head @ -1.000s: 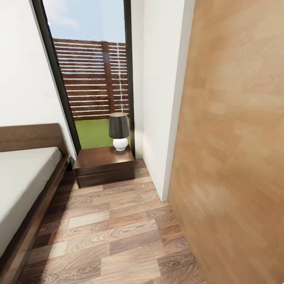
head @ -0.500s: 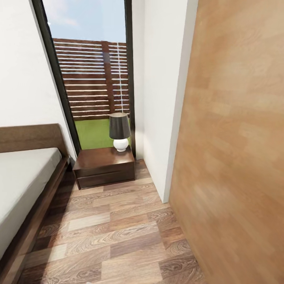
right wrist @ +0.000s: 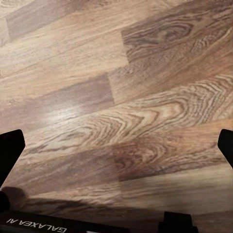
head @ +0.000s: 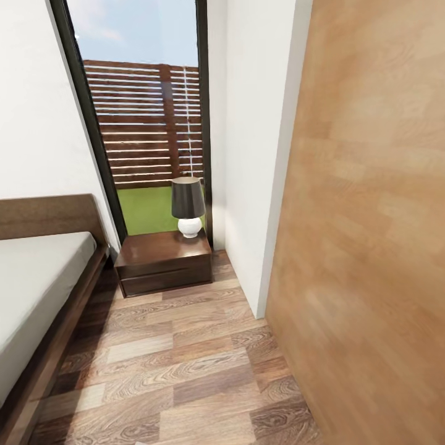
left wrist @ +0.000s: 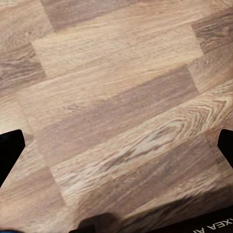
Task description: In the bedroom, move the book from the bed onto either nightstand, and place the two sandals side by side next to the bed.
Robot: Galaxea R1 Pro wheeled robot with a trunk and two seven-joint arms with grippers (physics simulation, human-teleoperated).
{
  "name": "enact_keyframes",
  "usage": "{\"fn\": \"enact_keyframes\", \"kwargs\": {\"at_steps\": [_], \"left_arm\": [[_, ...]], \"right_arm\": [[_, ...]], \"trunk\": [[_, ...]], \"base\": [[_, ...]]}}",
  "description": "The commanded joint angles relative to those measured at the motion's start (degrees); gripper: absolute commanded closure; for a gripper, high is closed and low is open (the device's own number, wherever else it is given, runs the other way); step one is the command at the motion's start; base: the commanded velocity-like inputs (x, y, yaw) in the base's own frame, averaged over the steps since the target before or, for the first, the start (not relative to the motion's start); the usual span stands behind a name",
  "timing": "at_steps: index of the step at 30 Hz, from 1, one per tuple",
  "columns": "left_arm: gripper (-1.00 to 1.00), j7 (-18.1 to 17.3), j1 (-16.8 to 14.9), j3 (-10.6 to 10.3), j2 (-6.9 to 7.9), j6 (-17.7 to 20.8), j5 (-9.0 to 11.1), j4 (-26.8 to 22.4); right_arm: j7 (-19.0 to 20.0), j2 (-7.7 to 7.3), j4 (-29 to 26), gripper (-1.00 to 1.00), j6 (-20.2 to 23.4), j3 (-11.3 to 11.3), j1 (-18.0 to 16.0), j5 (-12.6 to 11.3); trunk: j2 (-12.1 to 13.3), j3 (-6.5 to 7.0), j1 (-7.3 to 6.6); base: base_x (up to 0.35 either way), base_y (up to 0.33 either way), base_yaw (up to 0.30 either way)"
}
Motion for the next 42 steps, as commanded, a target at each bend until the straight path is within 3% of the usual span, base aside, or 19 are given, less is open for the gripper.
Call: {"fn": "enact_keyframes", "kwargs": {"at_steps": [1, 24, 42], "left_arm": [[-1.0, -0.07, -0.03, 0.24, 0.01, -0.26, -0.58, 0.04], [-1.0, 0.0, -0.03, 0.33, 0.02, -0.27, -0.48, 0.04], [-1.0, -0.05, -0.03, 0.33, -0.02, -0.26, -0.49, 0.04]], "right_arm": [[0.17, -0.01, 0.04, -1.0, -0.21, -0.49, -0.03, 0.57], [0.17, -0.01, 0.04, -1.0, -0.21, -0.49, -0.03, 0.57], [0.16, -0.01, 0.04, -1.0, -0.21, -0.49, -0.03, 0.57]], "trunk": [[-0.02, -0.05, -0.01], [-0.02, -0.05, -0.01], [-0.02, -0.05, -0.01]], "base": [[0.0, 0.0, 0.026], [0.164, 0.0, 0.009], [0.002, 0.0, 0.263]]}}
